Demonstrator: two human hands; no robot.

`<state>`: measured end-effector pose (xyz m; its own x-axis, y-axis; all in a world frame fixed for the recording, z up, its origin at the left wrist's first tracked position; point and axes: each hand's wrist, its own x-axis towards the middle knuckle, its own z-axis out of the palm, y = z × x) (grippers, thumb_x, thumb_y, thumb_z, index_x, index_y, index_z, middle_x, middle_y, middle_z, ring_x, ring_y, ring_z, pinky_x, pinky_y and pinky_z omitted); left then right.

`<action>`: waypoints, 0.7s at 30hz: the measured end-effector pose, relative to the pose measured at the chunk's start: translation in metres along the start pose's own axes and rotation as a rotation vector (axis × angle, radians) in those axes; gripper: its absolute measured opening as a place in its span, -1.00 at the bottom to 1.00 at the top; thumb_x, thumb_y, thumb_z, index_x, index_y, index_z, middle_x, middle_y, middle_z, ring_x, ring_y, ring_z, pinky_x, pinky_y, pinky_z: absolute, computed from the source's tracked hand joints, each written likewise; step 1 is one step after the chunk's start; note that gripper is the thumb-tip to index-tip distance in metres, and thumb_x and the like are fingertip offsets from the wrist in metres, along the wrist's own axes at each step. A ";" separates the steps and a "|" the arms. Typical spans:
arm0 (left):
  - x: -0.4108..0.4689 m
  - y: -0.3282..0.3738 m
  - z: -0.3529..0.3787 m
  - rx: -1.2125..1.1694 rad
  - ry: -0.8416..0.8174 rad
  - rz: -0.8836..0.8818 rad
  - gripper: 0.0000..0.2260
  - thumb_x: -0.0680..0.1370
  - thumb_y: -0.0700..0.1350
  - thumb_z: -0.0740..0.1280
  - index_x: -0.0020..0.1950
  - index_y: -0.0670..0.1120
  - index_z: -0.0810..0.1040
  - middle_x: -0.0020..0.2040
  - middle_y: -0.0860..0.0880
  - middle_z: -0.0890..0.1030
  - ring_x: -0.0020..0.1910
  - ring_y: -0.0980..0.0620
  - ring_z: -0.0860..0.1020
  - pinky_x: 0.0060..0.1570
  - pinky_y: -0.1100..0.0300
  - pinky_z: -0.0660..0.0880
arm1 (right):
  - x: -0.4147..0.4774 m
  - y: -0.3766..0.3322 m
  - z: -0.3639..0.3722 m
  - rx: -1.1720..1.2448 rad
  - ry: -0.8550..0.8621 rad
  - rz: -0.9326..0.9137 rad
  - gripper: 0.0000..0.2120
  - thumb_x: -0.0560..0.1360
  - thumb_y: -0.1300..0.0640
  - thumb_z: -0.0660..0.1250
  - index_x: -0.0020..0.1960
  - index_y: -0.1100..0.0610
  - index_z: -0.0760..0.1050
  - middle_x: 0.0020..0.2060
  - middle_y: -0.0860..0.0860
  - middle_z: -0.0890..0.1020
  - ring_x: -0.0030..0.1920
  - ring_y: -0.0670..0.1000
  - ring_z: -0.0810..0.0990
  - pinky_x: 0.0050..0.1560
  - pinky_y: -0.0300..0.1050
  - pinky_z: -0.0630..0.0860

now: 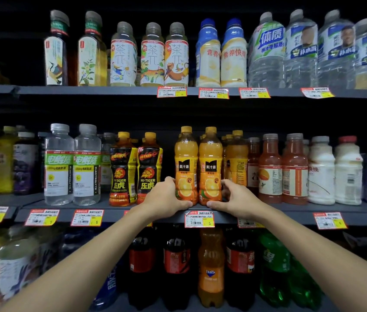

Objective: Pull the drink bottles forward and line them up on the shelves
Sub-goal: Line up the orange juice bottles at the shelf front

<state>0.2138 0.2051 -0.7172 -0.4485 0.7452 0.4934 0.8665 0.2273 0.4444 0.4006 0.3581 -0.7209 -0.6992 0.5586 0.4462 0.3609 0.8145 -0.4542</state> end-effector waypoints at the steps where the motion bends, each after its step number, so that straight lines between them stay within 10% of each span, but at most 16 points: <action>1: 0.000 0.000 0.000 0.014 0.009 0.004 -0.26 0.38 0.22 0.54 0.40 -0.06 0.33 0.23 -0.02 0.58 0.17 -0.01 0.57 0.13 0.02 0.58 | 0.000 0.001 0.000 0.009 -0.003 0.000 -0.10 0.32 -0.39 0.49 0.51 -0.03 0.29 0.29 -0.04 0.58 0.25 -0.01 0.57 0.28 0.05 0.53; 11: 0.004 0.001 -0.003 0.027 -0.013 0.022 -0.24 0.35 0.21 0.56 0.39 -0.09 0.34 0.27 -0.06 0.55 0.22 -0.04 0.54 0.07 0.14 0.51 | 0.005 0.007 -0.003 0.145 -0.055 0.004 -0.05 0.22 -0.39 0.56 0.48 -0.07 0.32 0.12 -0.16 0.58 0.10 -0.19 0.55 0.06 -0.25 0.48; 21: 0.002 -0.002 -0.003 0.015 0.002 0.038 -0.24 0.35 0.22 0.56 0.40 -0.09 0.34 0.24 -0.05 0.57 0.17 -0.01 0.56 0.01 0.19 0.53 | 0.005 0.008 -0.002 0.134 -0.066 -0.019 -0.16 0.31 -0.33 0.53 0.47 -0.07 0.31 0.24 -0.08 0.58 0.24 -0.07 0.55 0.30 -0.03 0.51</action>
<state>0.2107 0.2042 -0.7144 -0.4156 0.7524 0.5111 0.8861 0.2082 0.4141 0.4009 0.3683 -0.7210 -0.7457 0.5281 0.4062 0.2649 0.7944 -0.5466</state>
